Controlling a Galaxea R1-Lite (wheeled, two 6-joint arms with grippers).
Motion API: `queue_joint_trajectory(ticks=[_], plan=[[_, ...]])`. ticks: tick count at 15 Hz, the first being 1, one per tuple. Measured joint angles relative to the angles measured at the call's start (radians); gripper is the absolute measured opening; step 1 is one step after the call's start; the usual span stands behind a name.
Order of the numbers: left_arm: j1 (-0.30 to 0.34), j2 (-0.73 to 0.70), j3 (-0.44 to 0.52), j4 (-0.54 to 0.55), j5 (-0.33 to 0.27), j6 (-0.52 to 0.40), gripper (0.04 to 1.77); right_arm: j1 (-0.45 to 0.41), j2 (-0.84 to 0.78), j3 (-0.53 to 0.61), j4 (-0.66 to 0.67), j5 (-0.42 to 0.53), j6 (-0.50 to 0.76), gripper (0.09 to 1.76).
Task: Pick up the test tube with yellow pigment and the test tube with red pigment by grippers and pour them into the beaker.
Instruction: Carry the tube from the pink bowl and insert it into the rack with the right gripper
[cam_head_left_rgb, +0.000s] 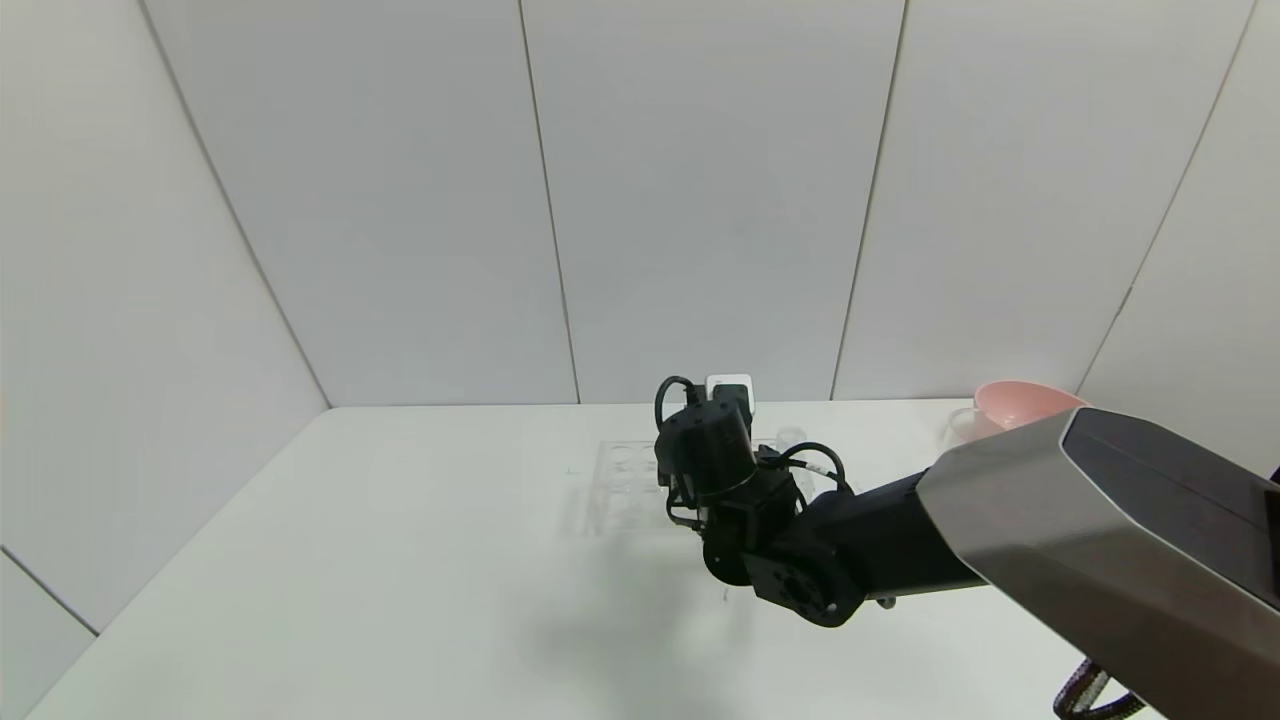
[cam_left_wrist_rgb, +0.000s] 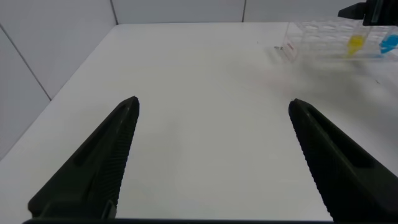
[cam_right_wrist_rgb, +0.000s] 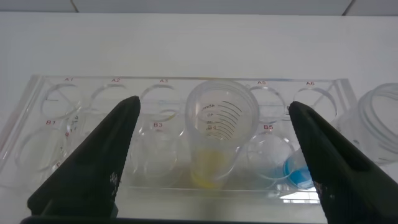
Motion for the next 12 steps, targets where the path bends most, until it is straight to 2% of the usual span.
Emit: queue_joint_trajectory(ticks=[4, 5, 8, 11, 12], plan=[[0.0, 0.0, 0.0, 0.0, 0.0, 0.0, 1.72, -0.001, 0.001, 0.001, -0.005, 0.0, 0.0, 1.71], [0.0, 0.0, 0.0, 0.0, 0.0, 0.0, 1.72, -0.001, 0.001, 0.001, -0.006, 0.0, 0.0, 1.62], [0.0, 0.0, 0.0, 0.0, 0.0, 0.0, 1.72, -0.001, 0.0, 0.001, -0.007, 0.0, -0.001, 1.13], [0.0, 0.0, 0.0, 0.0, 0.0, 0.0, 1.72, -0.001, -0.002, 0.002, -0.008, 0.0, 0.0, 0.8], [0.0, 0.0, 0.0, 0.0, 0.0, 0.0, 1.72, -0.001, -0.003, 0.003, -0.008, 0.001, 0.0, 0.58]])
